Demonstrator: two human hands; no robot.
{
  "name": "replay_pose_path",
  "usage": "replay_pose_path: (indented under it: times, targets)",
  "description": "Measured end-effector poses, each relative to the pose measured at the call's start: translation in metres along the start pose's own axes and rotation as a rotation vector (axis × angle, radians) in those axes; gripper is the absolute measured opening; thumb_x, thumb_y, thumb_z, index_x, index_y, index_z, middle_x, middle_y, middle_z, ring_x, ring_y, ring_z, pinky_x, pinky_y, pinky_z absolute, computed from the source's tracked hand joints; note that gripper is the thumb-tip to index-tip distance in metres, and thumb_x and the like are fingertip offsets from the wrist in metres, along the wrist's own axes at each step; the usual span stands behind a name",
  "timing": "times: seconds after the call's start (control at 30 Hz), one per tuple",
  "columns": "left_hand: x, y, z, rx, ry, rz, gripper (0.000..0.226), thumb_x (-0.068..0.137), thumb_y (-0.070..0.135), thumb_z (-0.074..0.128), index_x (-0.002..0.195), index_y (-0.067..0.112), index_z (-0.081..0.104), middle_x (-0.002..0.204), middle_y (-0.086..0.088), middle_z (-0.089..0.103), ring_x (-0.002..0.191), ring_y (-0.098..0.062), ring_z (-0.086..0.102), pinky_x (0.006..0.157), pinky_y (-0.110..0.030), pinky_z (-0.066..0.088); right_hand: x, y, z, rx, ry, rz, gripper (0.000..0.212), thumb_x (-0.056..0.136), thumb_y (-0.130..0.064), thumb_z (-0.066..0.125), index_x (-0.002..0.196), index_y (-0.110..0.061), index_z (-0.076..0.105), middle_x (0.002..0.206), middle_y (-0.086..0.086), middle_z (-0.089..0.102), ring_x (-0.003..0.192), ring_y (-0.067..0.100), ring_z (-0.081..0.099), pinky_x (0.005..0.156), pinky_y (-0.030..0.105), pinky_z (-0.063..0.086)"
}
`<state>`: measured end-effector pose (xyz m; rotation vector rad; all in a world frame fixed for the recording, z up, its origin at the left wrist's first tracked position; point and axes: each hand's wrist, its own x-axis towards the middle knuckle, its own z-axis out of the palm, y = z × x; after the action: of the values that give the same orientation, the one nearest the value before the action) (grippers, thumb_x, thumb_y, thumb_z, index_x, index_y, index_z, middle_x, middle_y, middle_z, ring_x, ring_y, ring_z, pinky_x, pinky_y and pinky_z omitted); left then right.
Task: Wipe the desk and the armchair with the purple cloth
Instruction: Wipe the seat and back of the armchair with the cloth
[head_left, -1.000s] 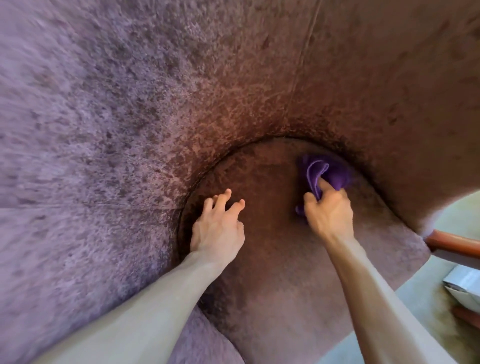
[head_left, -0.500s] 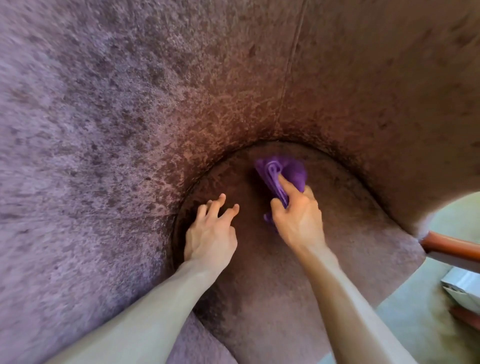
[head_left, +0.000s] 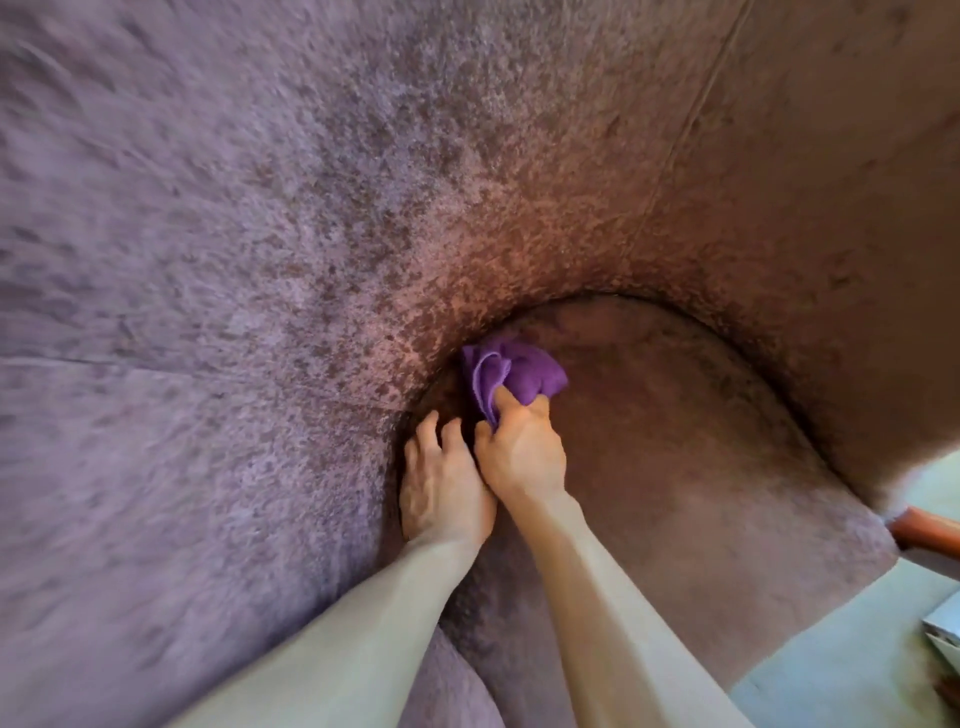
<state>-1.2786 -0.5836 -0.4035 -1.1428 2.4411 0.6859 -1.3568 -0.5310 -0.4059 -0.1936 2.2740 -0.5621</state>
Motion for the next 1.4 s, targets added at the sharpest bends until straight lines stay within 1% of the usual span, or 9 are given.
replay_pose_path:
  times: [0.17, 0.27, 0.37, 0.5, 0.67, 0.83, 1.03, 1.2, 1.4]
  targets:
    - [-0.032, -0.01, 0.008, -0.253, -0.085, -0.24, 0.068, 0.094, 0.018, 0.055, 0.155, 0.013, 0.027, 0.165, -0.006, 0.022, 0.145, -0.029, 0.031, 0.118, -0.037, 0.023, -0.02, -0.004, 0.004, -0.21, -0.323, -0.156, 0.051, 0.089, -0.034, 0.054, 0.137, -0.054, 0.052, 0.13, 0.013, 0.054, 0.121, 0.039, 0.059, 0.1, 0.043, 0.05]
    - [-0.035, -0.007, 0.008, -0.21, -0.112, -0.284, 0.071, 0.094, 0.011, 0.047, 0.159, 0.012, 0.019, 0.168, -0.002, 0.009, 0.15, -0.024, 0.023, 0.121, -0.031, 0.017, -0.012, -0.016, -0.011, -0.009, 0.011, -0.065, 0.054, 0.088, -0.032, 0.054, 0.138, -0.052, 0.054, 0.127, 0.011, 0.055, 0.114, 0.039, 0.062, 0.098, 0.042, 0.049]
    - [-0.023, -0.008, 0.004, -0.273, -0.071, -0.378, 0.061, 0.092, 0.005, 0.045, 0.152, 0.013, 0.04, 0.164, -0.001, 0.027, 0.145, -0.022, 0.036, 0.116, -0.029, 0.025, 0.002, -0.024, -0.007, 0.176, 0.347, 0.054, 0.053, 0.09, -0.028, 0.054, 0.142, -0.04, 0.049, 0.125, 0.016, 0.048, 0.097, 0.046, 0.062, 0.089, 0.046, 0.049]
    - [-0.003, -0.004, -0.009, -0.594, 0.055, -0.729, 0.036, 0.096, 0.019, 0.045, 0.123, 0.016, 0.07, 0.133, -0.015, 0.064, 0.121, -0.037, 0.058, 0.098, -0.035, 0.043, -0.008, -0.009, 0.016, -0.22, -0.011, -0.091, 0.052, 0.093, -0.029, 0.057, 0.143, -0.036, 0.046, 0.128, 0.015, 0.043, 0.101, 0.047, 0.063, 0.086, 0.047, 0.052]
    - [0.001, 0.0, -0.018, -0.817, 0.064, -0.887, 0.064, 0.104, 0.046, 0.025, 0.126, 0.001, 0.064, 0.136, -0.026, 0.058, 0.125, -0.043, 0.053, 0.105, -0.041, 0.037, -0.061, 0.032, 0.041, -0.337, -0.162, -0.17, 0.052, 0.091, -0.045, 0.054, 0.142, -0.049, 0.039, 0.117, 0.007, 0.046, 0.091, 0.039, 0.067, 0.076, 0.044, 0.055]
    - [-0.002, 0.003, -0.014, -0.688, 0.074, -0.686, 0.056, 0.104, 0.047, 0.023, 0.136, 0.016, 0.056, 0.143, -0.015, 0.055, 0.129, -0.036, 0.05, 0.107, -0.04, 0.033, -0.098, 0.071, 0.044, -0.457, -0.267, -0.306, 0.05, 0.091, -0.038, 0.053, 0.138, -0.049, 0.038, 0.114, 0.005, 0.043, 0.096, 0.034, 0.062, 0.072, 0.044, 0.054]
    - [-0.011, 0.011, 0.006, -0.118, -0.073, 0.144, 0.049, 0.101, 0.027, 0.041, 0.149, 0.036, 0.041, 0.165, 0.002, 0.023, 0.15, -0.024, 0.022, 0.122, -0.036, 0.018, -0.065, 0.116, -0.025, -0.734, -0.044, -0.422, 0.054, 0.101, -0.036, 0.044, 0.147, -0.059, 0.026, 0.116, 0.003, 0.038, 0.101, 0.031, 0.052, 0.061, 0.039, 0.045]
    - [-0.013, -0.002, 0.02, 0.227, -0.357, 0.212, 0.065, 0.096, 0.019, 0.043, 0.154, 0.045, 0.026, 0.169, 0.007, -0.005, 0.155, -0.025, 0.001, 0.123, -0.043, 0.018, -0.033, 0.157, -0.095, -0.63, 0.229, -0.064, 0.055, 0.095, -0.033, 0.054, 0.144, -0.054, 0.043, 0.111, 0.007, 0.041, 0.096, 0.035, 0.06, 0.069, 0.046, 0.056]
    - [-0.004, 0.004, 0.024, 0.25, -0.363, 0.173, 0.065, 0.097, 0.014, 0.041, 0.152, 0.047, 0.029, 0.169, 0.007, -0.001, 0.155, -0.025, 0.004, 0.122, -0.033, 0.015, -0.061, 0.131, -0.033, -0.025, 0.196, 0.178, 0.064, 0.093, -0.033, 0.057, 0.152, -0.047, 0.037, 0.123, 0.014, 0.046, 0.101, 0.045, 0.065, 0.09, 0.044, 0.052]
